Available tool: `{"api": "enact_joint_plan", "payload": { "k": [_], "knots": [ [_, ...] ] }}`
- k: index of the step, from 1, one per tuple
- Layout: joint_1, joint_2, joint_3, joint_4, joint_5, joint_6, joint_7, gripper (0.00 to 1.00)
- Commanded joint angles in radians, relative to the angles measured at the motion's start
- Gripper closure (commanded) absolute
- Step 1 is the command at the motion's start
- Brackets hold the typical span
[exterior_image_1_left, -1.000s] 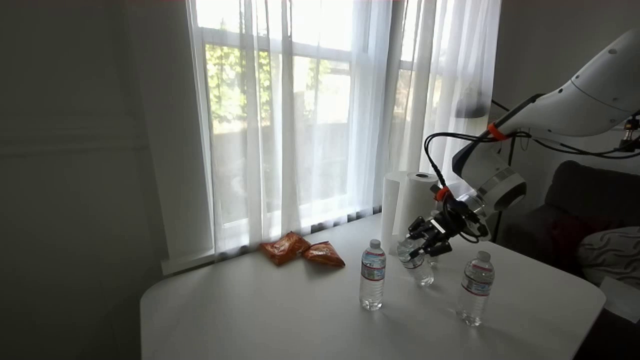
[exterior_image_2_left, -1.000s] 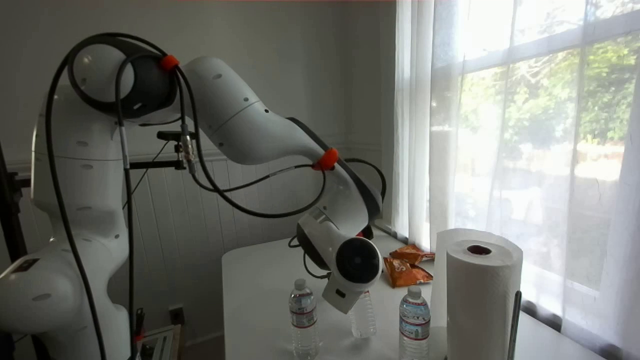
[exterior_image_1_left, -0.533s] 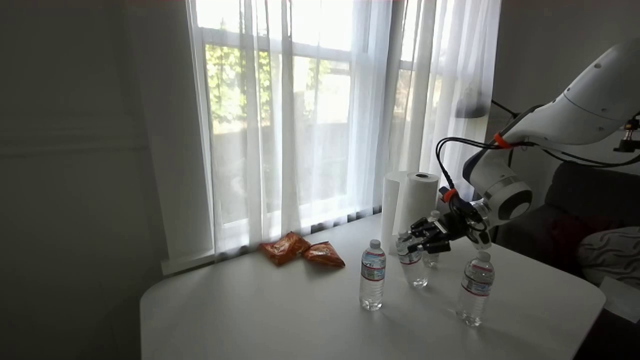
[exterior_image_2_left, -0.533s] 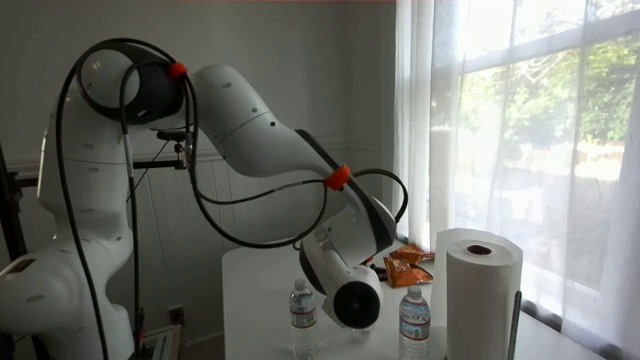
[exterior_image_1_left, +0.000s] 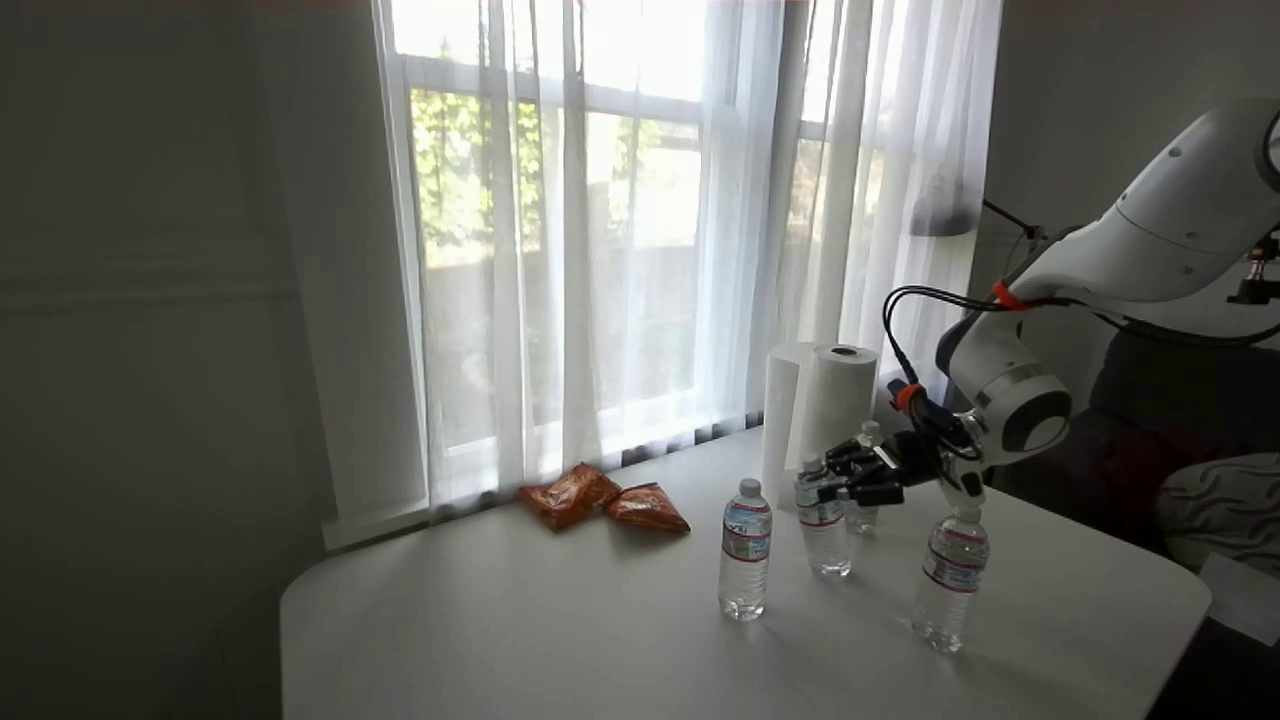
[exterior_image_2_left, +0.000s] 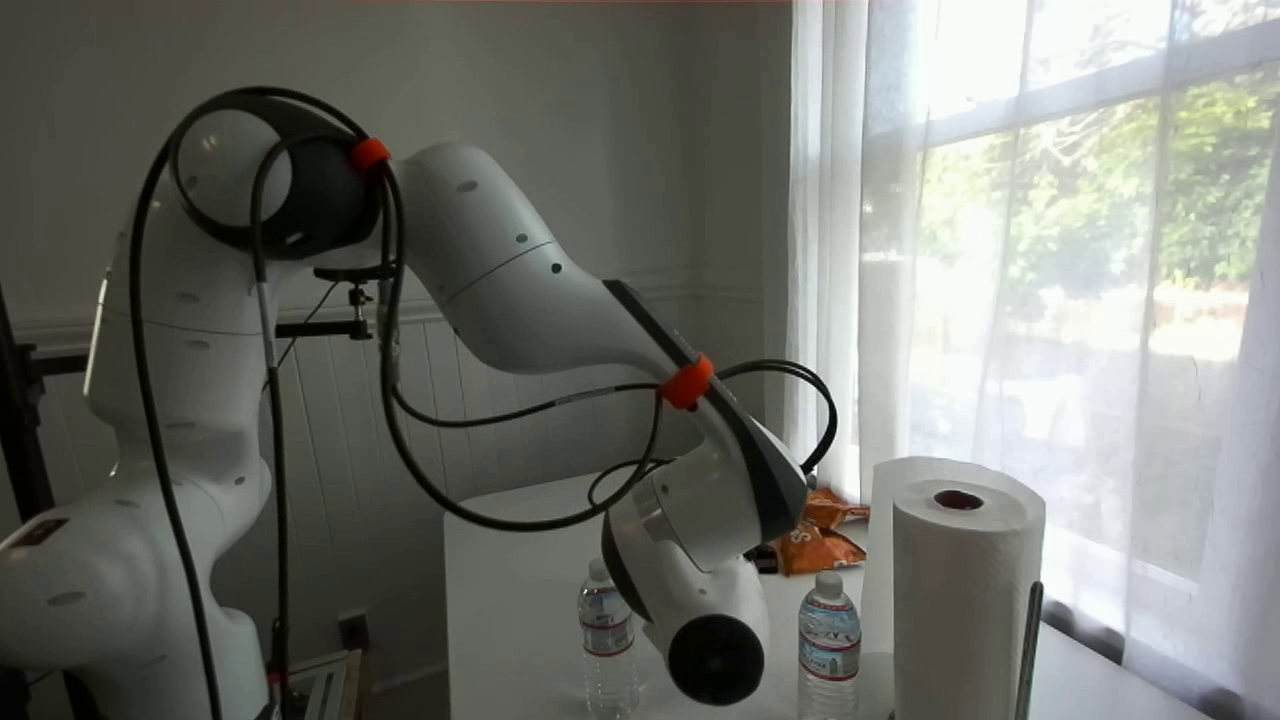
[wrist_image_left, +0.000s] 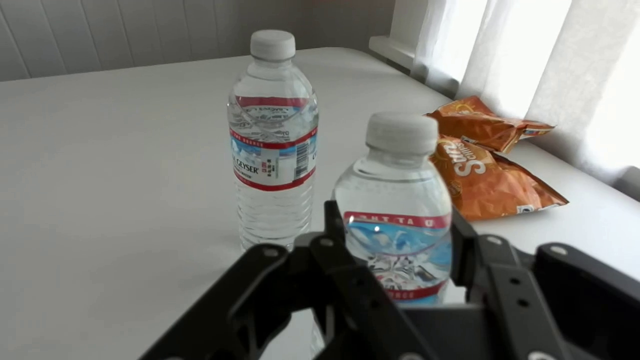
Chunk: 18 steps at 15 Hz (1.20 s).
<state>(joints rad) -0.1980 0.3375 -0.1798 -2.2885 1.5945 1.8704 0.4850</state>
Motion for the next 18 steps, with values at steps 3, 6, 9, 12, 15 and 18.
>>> {"api": "enact_joint_plan", "payload": {
  "k": [3, 6, 9, 12, 15, 18],
  "knots": [
    [-0.018, 0.027, -0.016, 0.012, 0.001, -0.069, -0.072, 0.77],
    [-0.029, 0.054, -0.023, 0.016, -0.004, -0.132, -0.123, 0.77],
    [-0.038, 0.078, -0.034, 0.024, -0.007, -0.179, -0.147, 0.77],
    [-0.040, 0.088, -0.047, 0.028, 0.008, -0.177, -0.141, 0.77],
    [-0.039, 0.093, -0.052, 0.036, 0.009, -0.171, -0.135, 0.77],
    [-0.039, 0.093, -0.056, 0.039, 0.006, -0.167, -0.128, 0.27]
  ]
}}
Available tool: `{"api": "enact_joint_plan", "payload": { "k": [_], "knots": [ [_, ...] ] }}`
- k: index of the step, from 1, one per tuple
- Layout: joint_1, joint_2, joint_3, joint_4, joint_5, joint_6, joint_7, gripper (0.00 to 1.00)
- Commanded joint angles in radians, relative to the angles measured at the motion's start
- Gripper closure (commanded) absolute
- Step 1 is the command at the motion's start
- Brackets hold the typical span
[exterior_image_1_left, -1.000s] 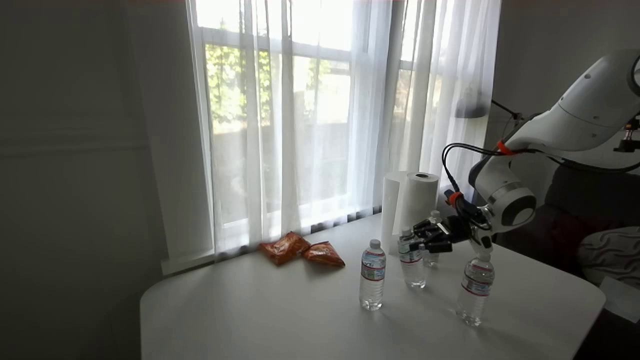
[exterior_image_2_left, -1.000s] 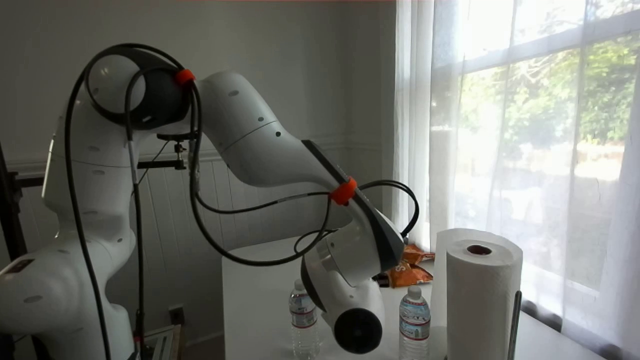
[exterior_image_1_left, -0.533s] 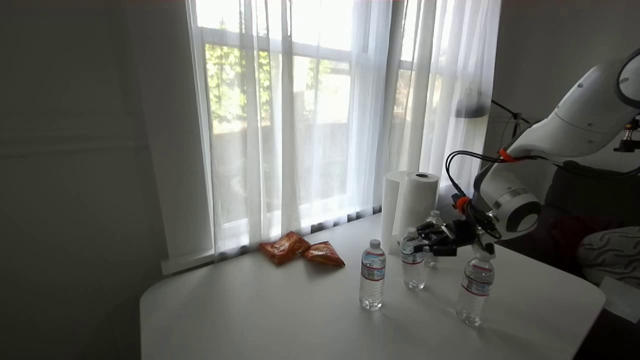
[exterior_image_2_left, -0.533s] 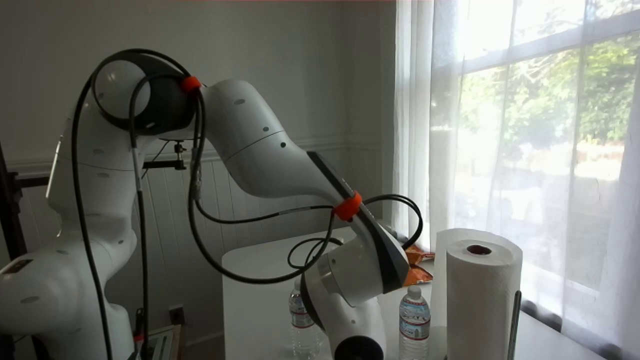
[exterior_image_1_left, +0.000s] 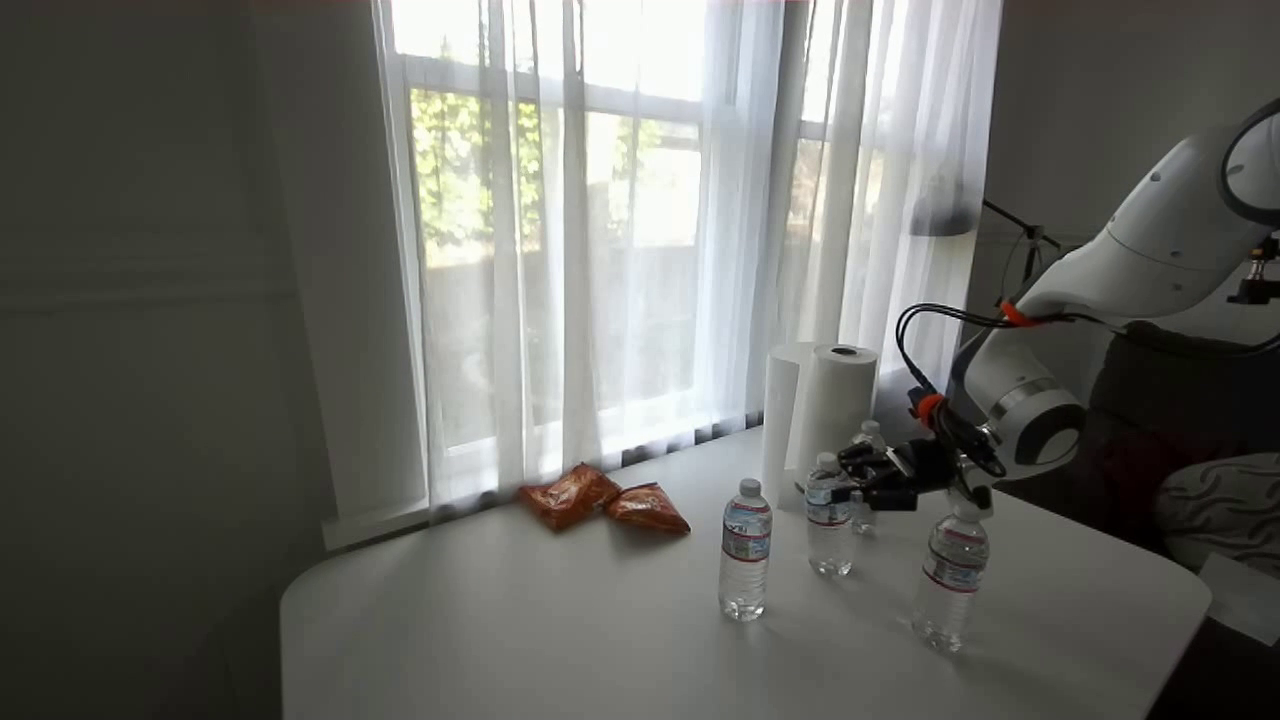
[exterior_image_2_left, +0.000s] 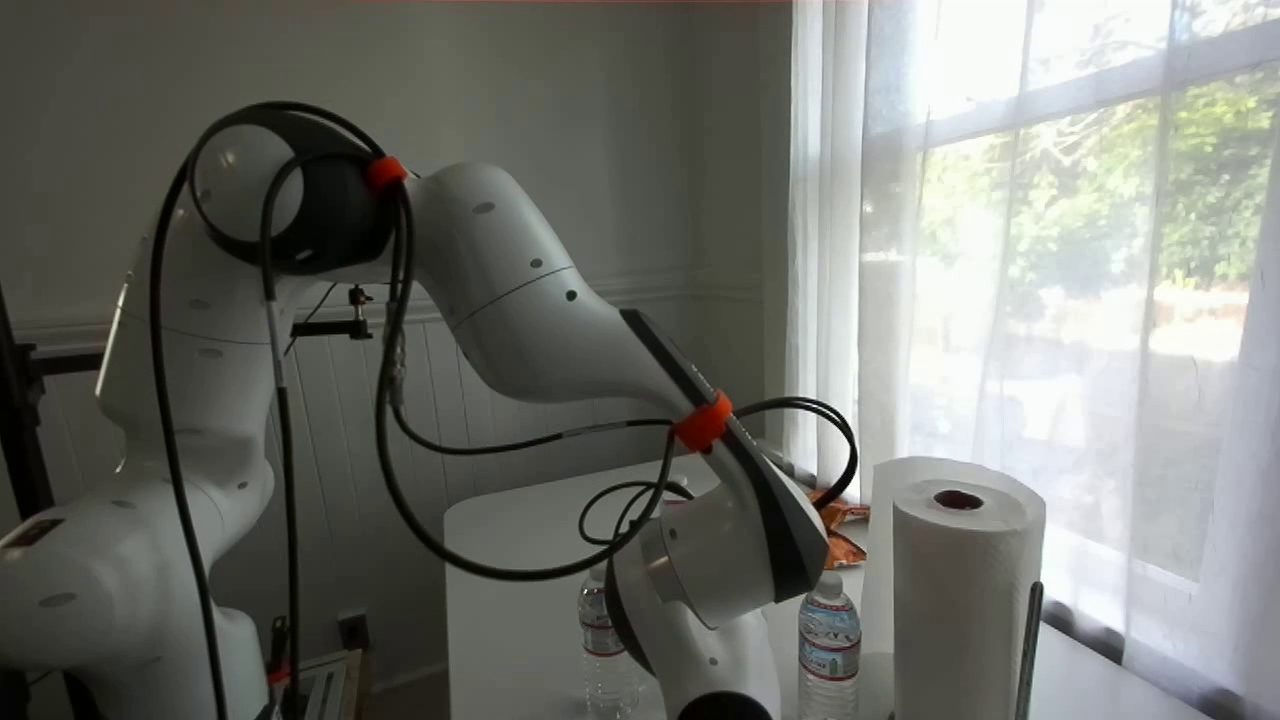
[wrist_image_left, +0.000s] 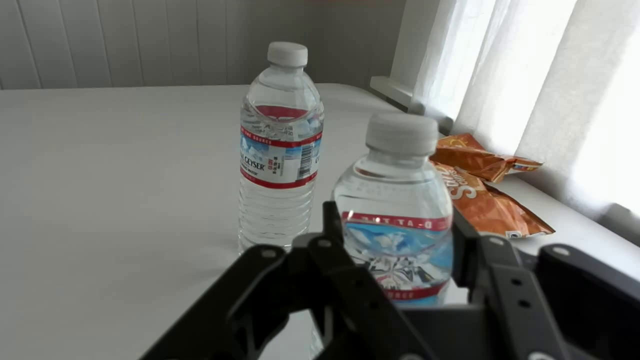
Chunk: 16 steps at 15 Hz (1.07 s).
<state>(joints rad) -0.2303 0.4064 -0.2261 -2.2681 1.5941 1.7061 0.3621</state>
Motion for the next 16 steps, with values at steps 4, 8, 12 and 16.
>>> {"api": "enact_joint_plan", "payload": {
  "k": [4, 8, 12, 16],
  "knots": [
    [-0.009, 0.026, -0.021, 0.022, 0.003, 0.003, 0.003, 0.01],
    [-0.003, -0.005, -0.043, 0.017, -0.016, 0.045, 0.029, 0.00],
    [0.011, -0.056, -0.052, 0.018, -0.067, 0.081, 0.075, 0.00],
    [0.019, -0.079, -0.047, 0.033, -0.145, 0.085, 0.158, 0.00]
  ]
}}
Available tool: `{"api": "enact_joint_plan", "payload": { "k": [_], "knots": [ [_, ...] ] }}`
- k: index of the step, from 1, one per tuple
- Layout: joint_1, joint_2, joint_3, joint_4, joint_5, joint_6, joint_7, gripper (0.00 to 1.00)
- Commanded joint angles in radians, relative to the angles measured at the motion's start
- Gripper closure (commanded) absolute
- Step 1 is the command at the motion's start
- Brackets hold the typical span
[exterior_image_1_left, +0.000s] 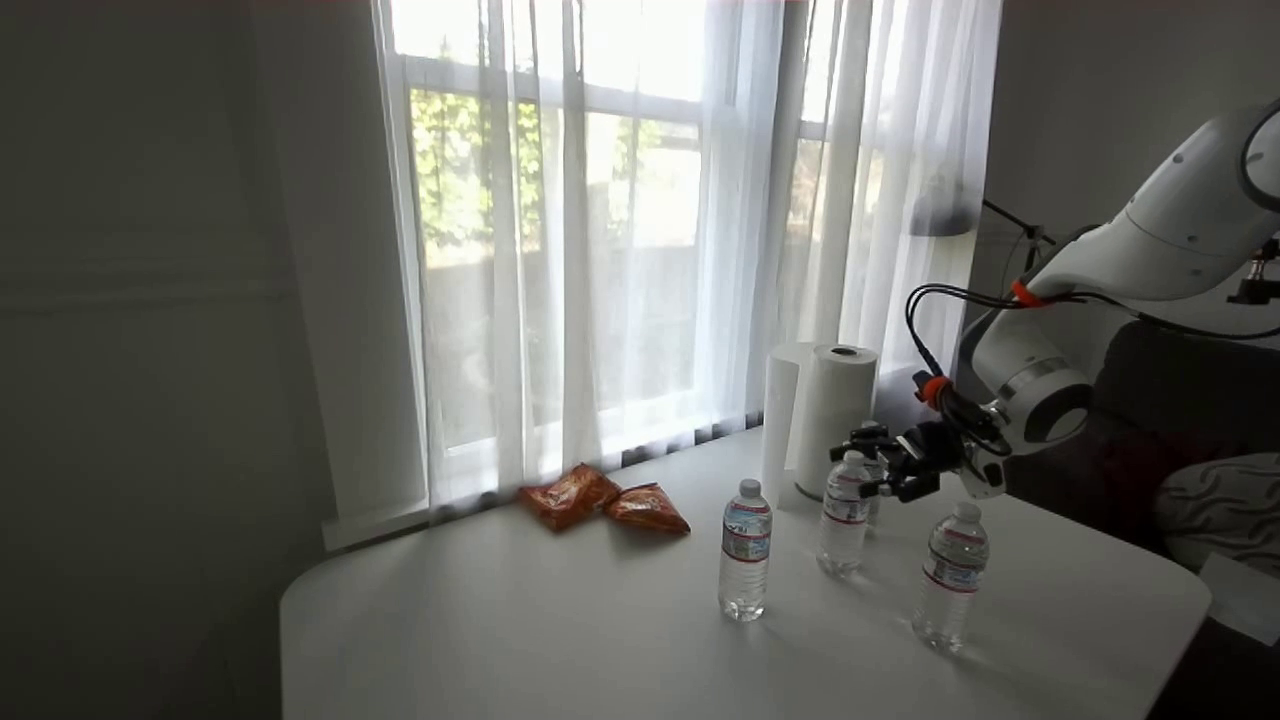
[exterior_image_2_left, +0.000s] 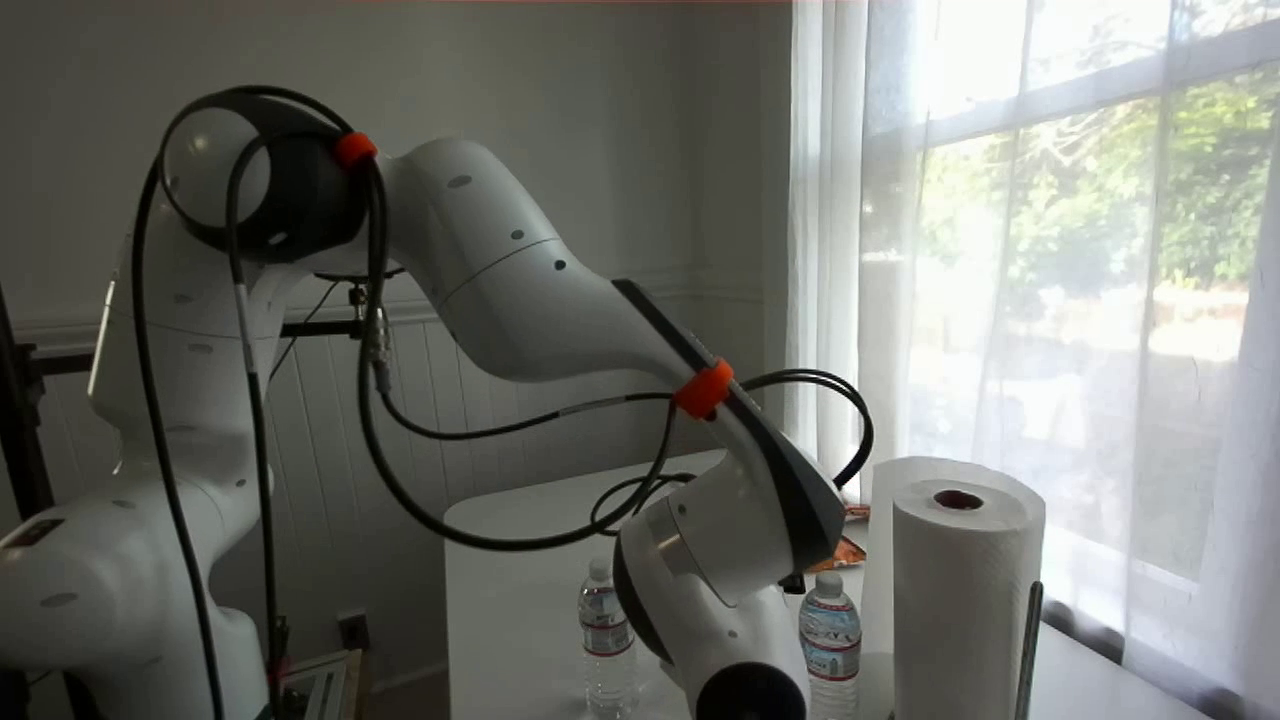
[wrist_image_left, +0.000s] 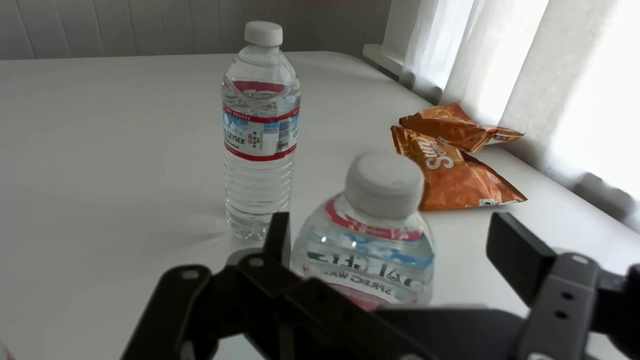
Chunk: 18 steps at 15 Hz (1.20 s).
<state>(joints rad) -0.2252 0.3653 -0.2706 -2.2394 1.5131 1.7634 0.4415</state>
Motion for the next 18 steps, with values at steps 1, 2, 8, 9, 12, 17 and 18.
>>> {"api": "enact_joint_plan", "payload": {
  "k": [1, 2, 8, 9, 12, 17, 18],
  "knots": [
    [0.018, -0.043, -0.002, 0.008, -0.084, 0.031, 0.105, 0.00],
    [0.024, -0.054, -0.002, 0.009, -0.110, 0.041, 0.138, 0.00],
    [0.088, -0.178, 0.007, 0.006, -0.306, 0.234, 0.335, 0.00],
    [0.095, -0.197, 0.013, 0.009, -0.346, 0.251, 0.368, 0.00],
    [0.113, -0.255, 0.032, 0.014, -0.485, 0.280, 0.467, 0.00],
    [0.124, -0.370, 0.071, 0.037, -0.808, 0.282, 0.623, 0.00],
    [0.123, -0.395, 0.083, 0.046, -0.871, 0.268, 0.637, 0.00]
  ]
}}
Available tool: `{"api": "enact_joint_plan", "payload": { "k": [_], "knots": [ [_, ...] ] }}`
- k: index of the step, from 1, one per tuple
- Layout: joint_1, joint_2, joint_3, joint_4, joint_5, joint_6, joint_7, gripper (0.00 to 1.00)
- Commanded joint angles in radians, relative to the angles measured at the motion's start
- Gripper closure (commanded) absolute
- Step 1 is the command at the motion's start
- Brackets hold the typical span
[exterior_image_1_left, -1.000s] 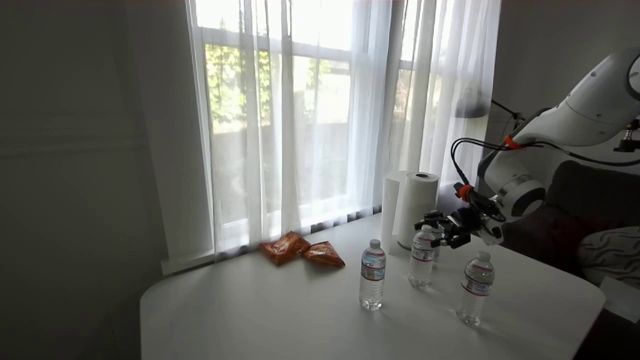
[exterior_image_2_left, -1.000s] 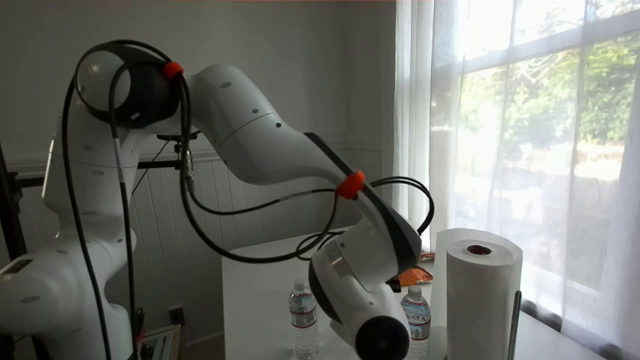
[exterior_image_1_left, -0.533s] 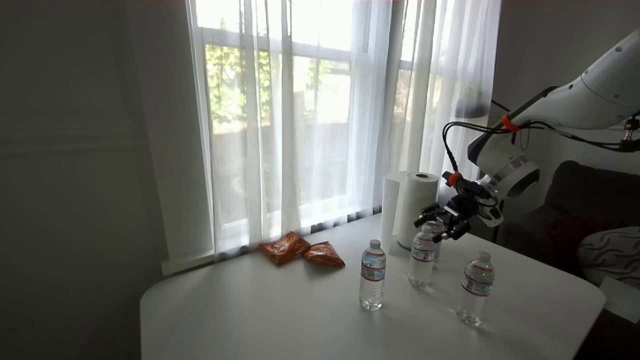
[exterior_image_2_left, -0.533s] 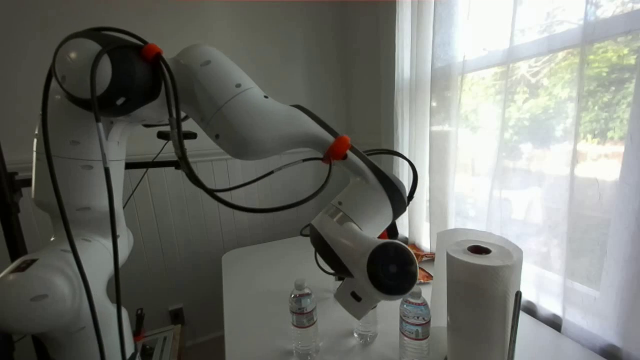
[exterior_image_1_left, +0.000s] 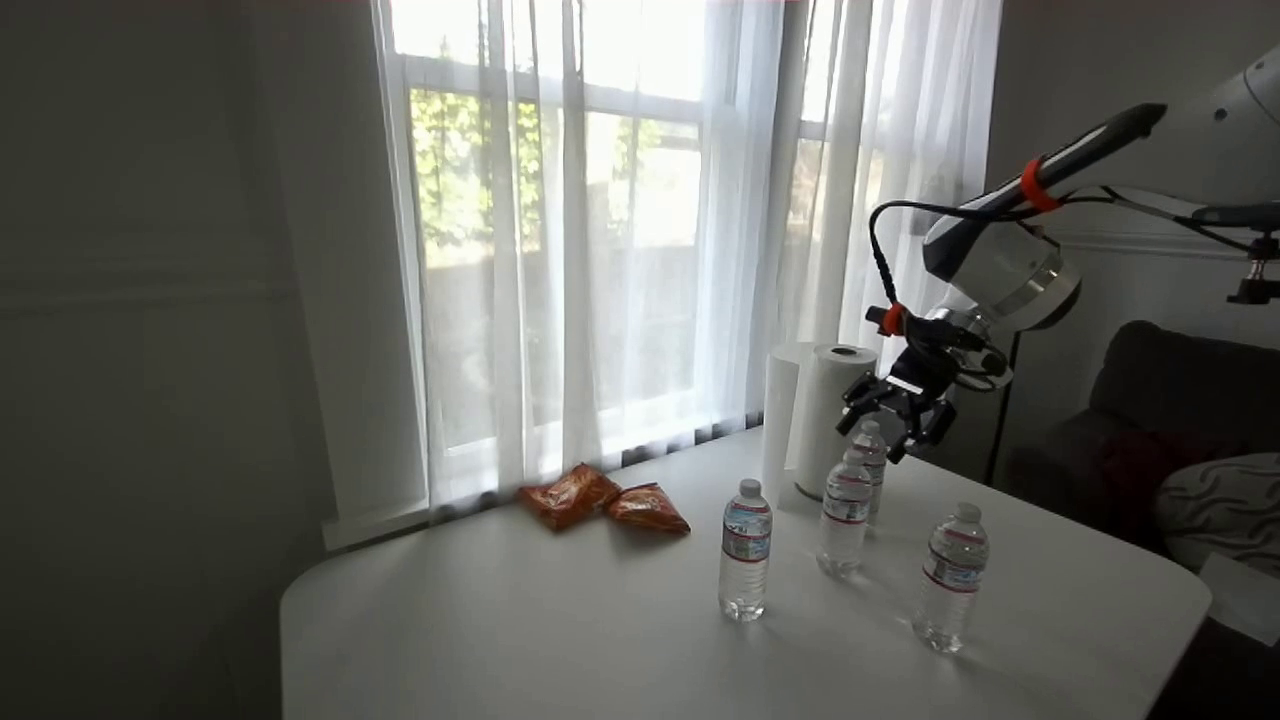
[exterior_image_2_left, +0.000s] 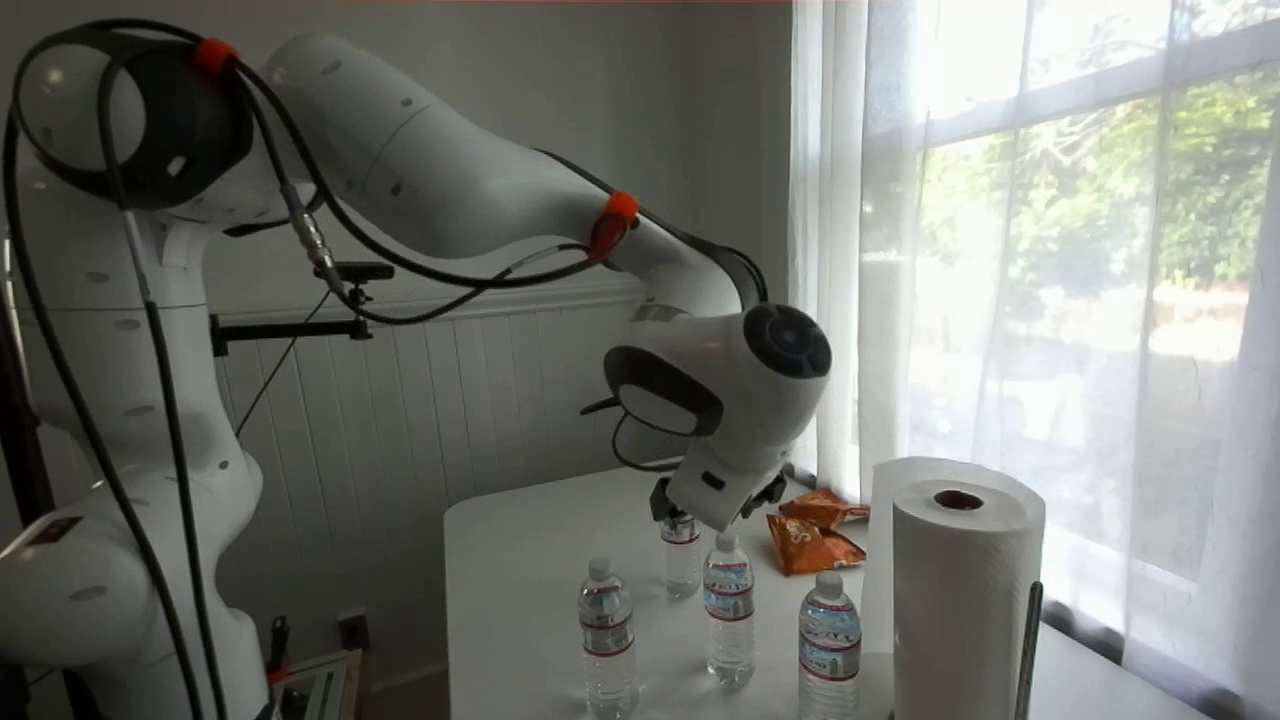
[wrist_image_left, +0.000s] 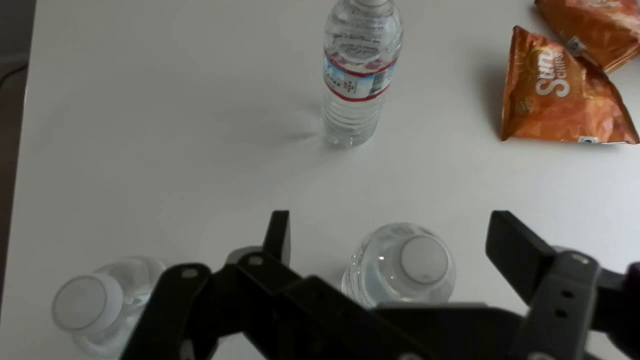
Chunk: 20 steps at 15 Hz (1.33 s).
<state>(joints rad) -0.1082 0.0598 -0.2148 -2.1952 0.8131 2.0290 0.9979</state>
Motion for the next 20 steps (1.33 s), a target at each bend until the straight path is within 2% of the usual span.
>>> {"api": "enact_joint_plan", "payload": {
  "k": [1, 4, 10, 15, 20],
  "knots": [
    [0.007, -0.113, 0.041, 0.010, -0.232, -0.011, 0.094, 0.00],
    [0.010, -0.172, 0.087, 0.048, -0.397, -0.079, 0.112, 0.00],
    [0.028, -0.247, 0.180, 0.146, -0.640, -0.233, 0.072, 0.00],
    [0.057, -0.288, 0.243, 0.183, -0.787, -0.246, -0.015, 0.00],
    [0.072, -0.320, 0.272, 0.179, -0.893, -0.191, -0.167, 0.00]
  ]
}}
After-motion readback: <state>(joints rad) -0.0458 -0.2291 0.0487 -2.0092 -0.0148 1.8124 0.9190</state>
